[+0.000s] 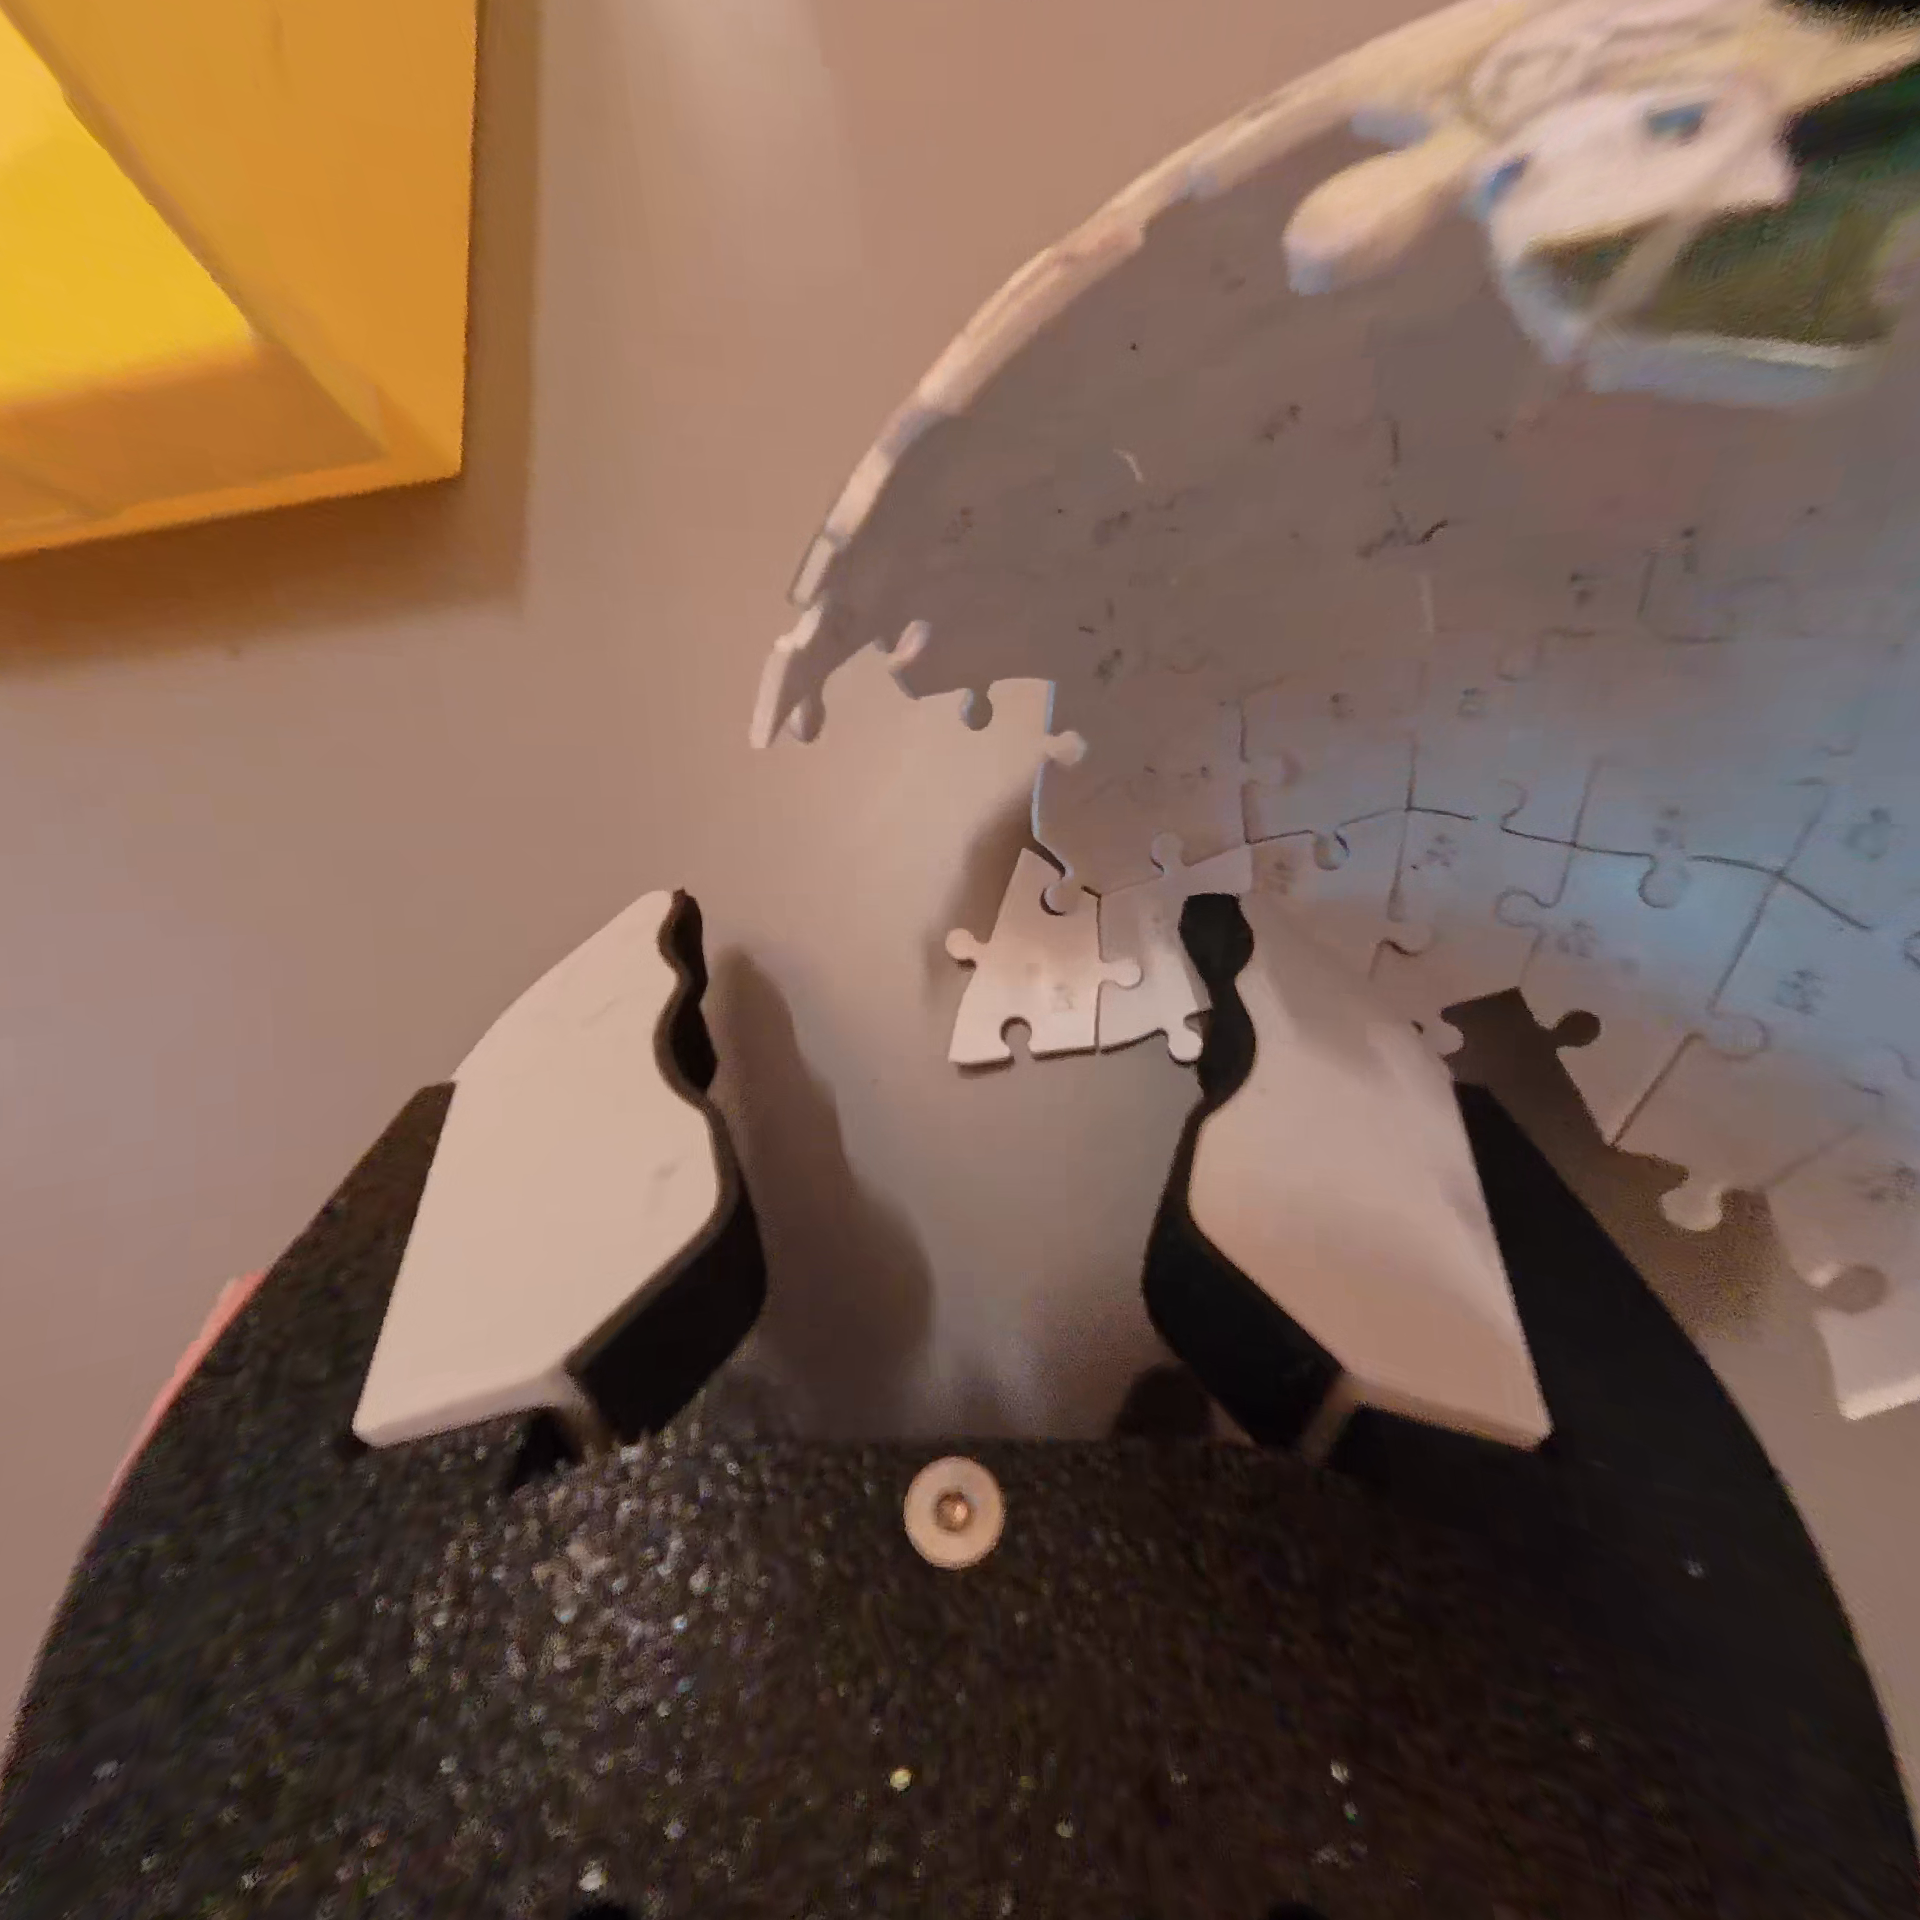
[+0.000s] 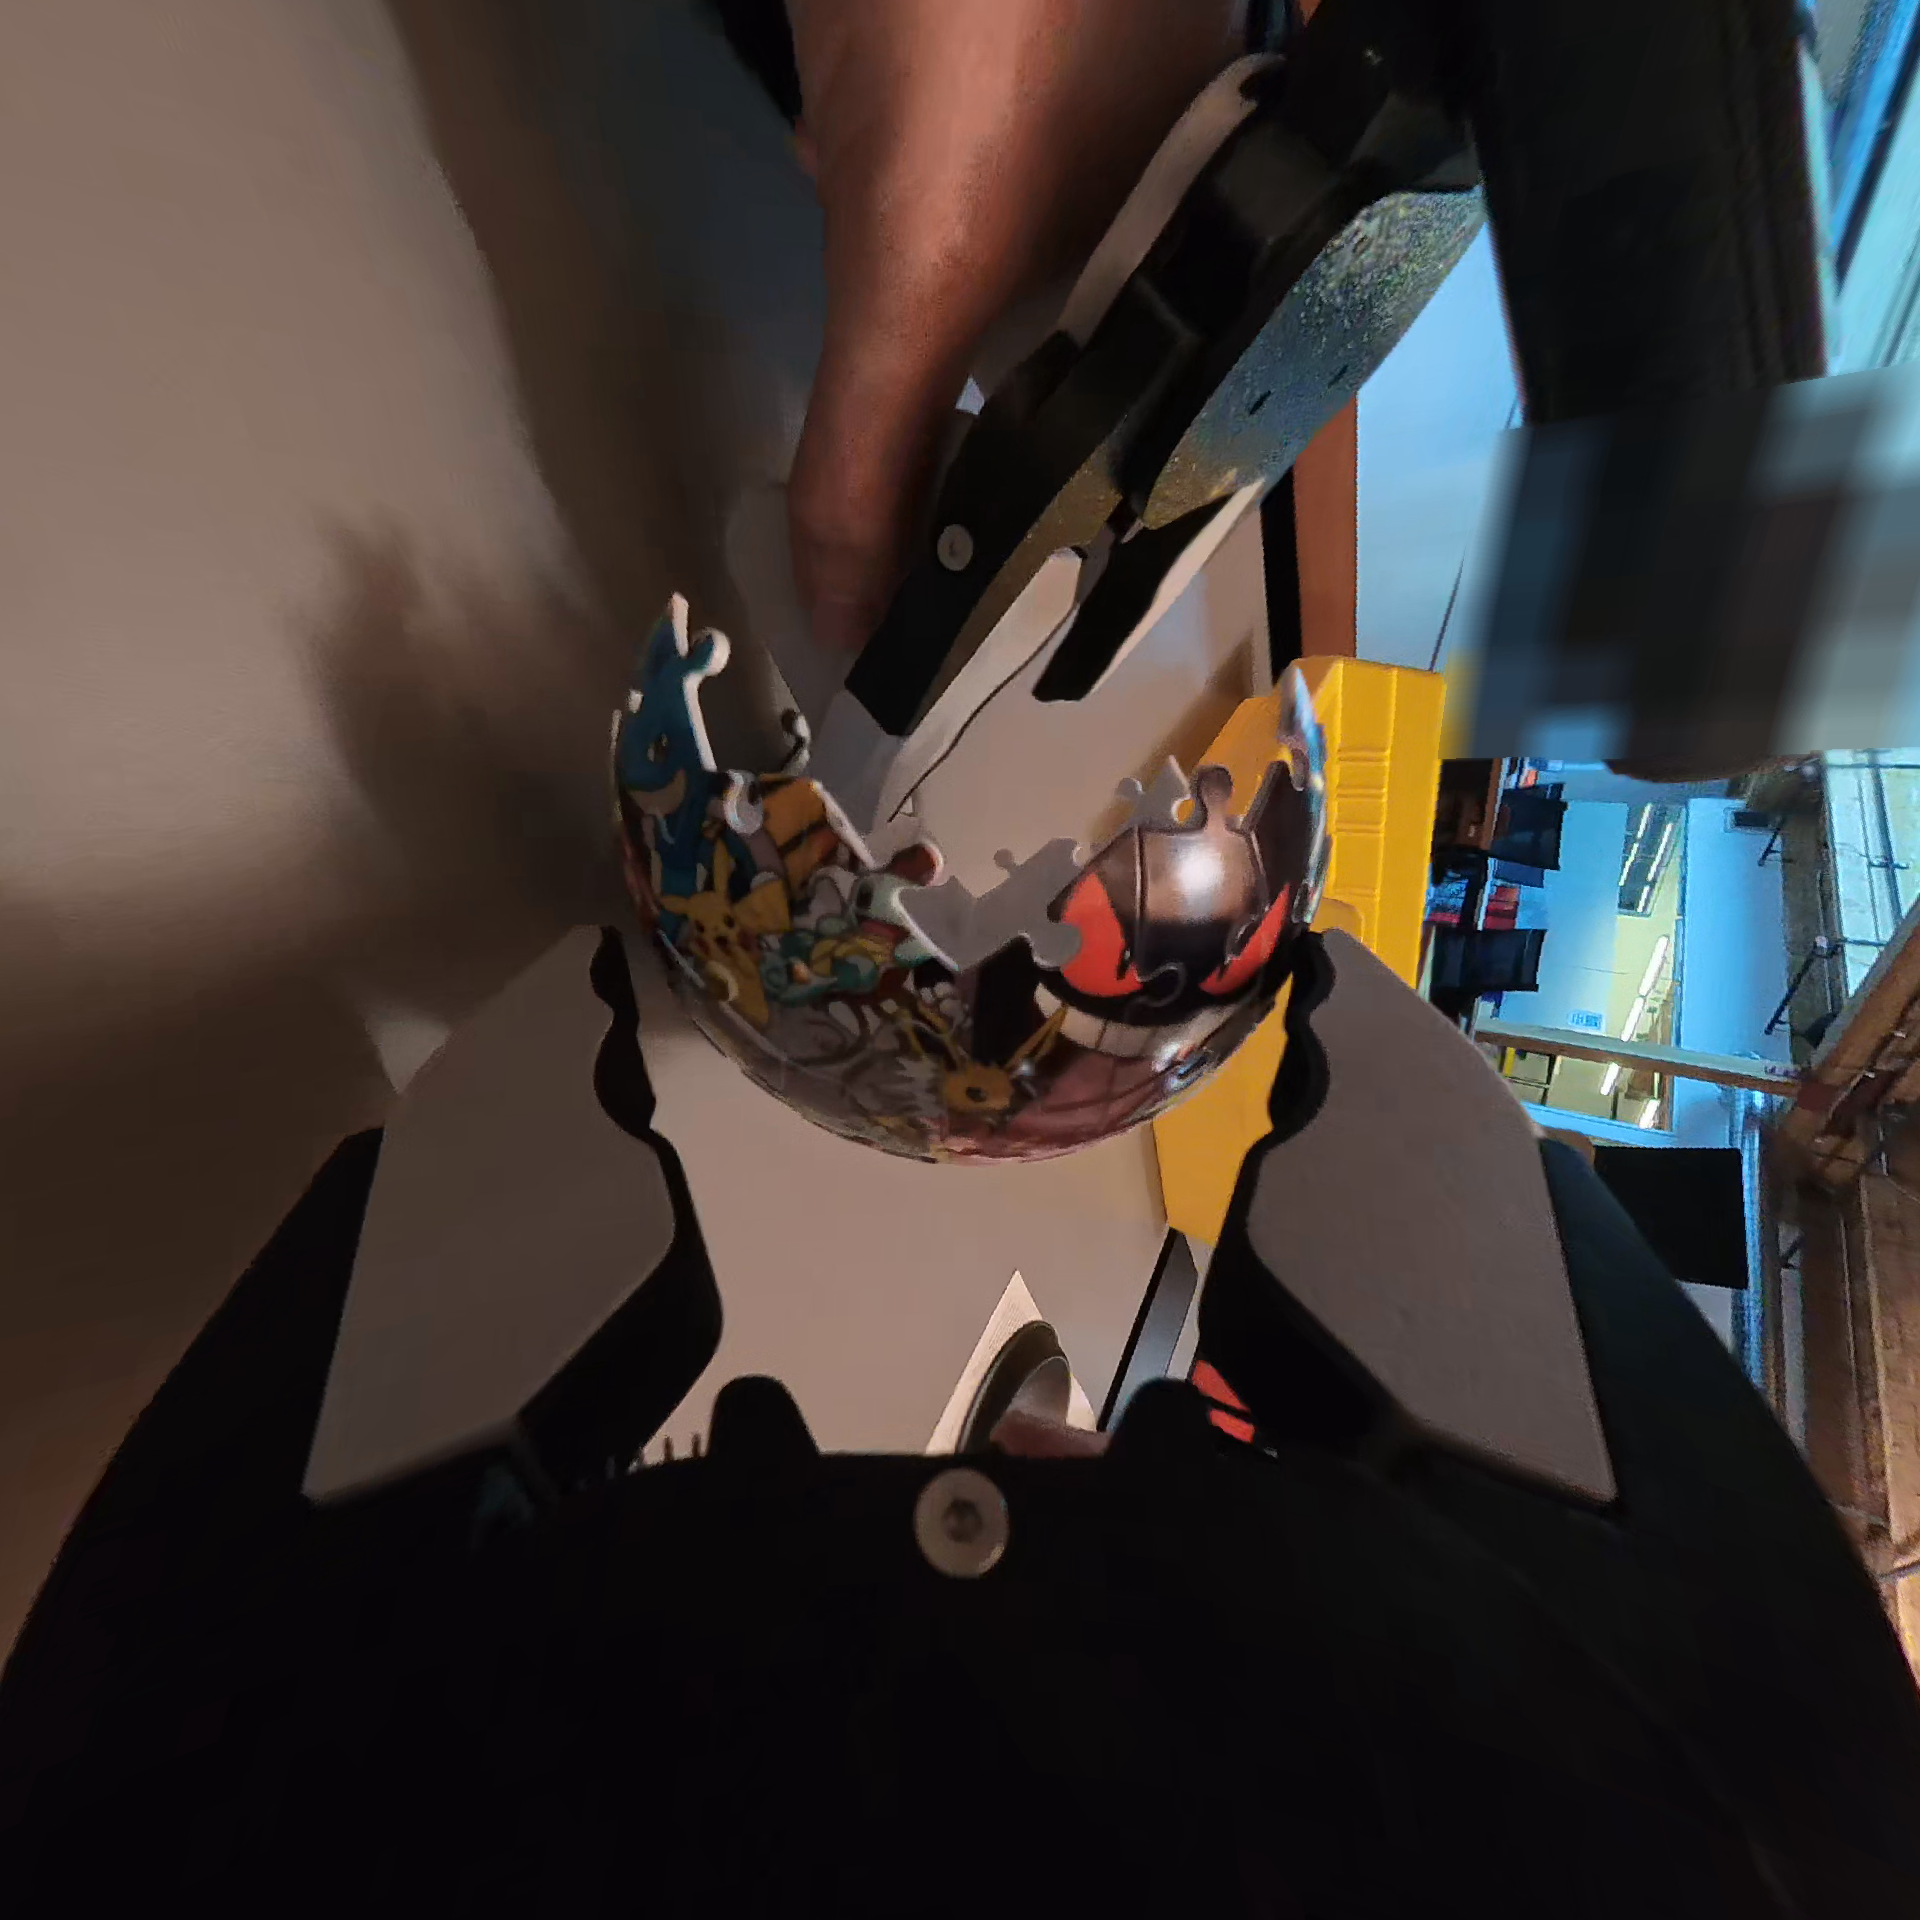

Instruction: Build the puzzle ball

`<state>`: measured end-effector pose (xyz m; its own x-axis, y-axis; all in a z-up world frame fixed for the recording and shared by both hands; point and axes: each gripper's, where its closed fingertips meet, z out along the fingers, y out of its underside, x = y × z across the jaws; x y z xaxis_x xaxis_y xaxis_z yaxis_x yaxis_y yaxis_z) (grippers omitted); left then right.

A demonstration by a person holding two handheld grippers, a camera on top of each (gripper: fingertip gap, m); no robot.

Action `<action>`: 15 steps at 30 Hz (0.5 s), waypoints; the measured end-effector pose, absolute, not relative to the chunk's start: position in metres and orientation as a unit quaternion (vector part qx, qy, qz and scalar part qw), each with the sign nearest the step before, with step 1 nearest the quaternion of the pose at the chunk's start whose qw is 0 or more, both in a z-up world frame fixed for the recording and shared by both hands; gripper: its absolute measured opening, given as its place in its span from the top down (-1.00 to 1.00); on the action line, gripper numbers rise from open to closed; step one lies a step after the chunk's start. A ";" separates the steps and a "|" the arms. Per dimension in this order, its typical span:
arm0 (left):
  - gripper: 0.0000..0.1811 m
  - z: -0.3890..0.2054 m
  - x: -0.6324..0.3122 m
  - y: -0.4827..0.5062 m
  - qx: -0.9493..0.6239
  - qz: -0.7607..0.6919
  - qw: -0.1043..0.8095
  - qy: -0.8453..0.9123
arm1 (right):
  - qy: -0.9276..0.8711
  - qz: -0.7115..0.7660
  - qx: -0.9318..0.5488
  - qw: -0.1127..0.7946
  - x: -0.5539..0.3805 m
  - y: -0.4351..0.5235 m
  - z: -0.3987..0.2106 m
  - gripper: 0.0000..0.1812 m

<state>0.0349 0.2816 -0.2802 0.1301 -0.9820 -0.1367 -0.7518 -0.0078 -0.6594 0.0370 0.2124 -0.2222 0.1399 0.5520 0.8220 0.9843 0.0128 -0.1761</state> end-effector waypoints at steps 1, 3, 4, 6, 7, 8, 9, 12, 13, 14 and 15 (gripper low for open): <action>-0.01 -0.280 0.035 0.282 -0.682 -0.185 0.314 0.634 | -0.593 -0.277 -0.643 0.398 0.036 0.210 -0.223 -0.32; 0.00 -0.280 0.035 0.281 -0.681 -0.190 0.315 0.633 | -0.591 -0.281 -0.638 0.406 0.035 0.207 -0.223 -0.32; 0.00 -0.280 0.035 0.281 -0.684 -0.193 0.313 0.630 | -0.589 -0.282 -0.639 0.408 0.035 0.206 -0.223 -0.32; 0.00 -0.280 0.034 0.279 -0.694 -0.206 0.297 0.623 | -0.585 -0.284 -0.640 0.409 0.036 0.204 -0.223 -0.31; 0.01 -0.280 0.034 0.278 -0.701 -0.217 0.288 0.616 | -0.584 -0.286 -0.640 0.410 0.036 0.203 -0.223 -0.30; 0.02 -0.278 0.035 0.277 -0.706 -0.232 0.282 0.607 | -0.583 -0.287 -0.640 0.411 0.037 0.202 -0.223 -0.30; 0.03 -0.276 0.036 0.276 -0.709 -0.248 0.278 0.598 | -0.582 -0.286 -0.640 0.413 0.037 0.201 -0.223 -0.30; 0.05 -0.276 0.037 0.282 -0.730 -0.263 0.271 0.570 | -0.579 -0.285 -0.640 0.416 0.036 0.199 -0.223 -0.30; 0.06 -0.278 0.036 0.283 -0.735 -0.263 0.265 0.567 | -0.579 -0.285 -0.640 0.417 0.036 0.199 -0.223 -0.30; 0.06 -0.282 0.035 0.284 -0.740 -0.252 0.256 0.568 | -0.579 -0.286 -0.640 0.416 0.036 0.199 -0.223 -0.30; 0.03 -0.285 0.034 0.284 -0.739 -0.240 0.254 0.575 | -0.579 -0.286 -0.640 0.416 0.035 0.199 -0.223 -0.30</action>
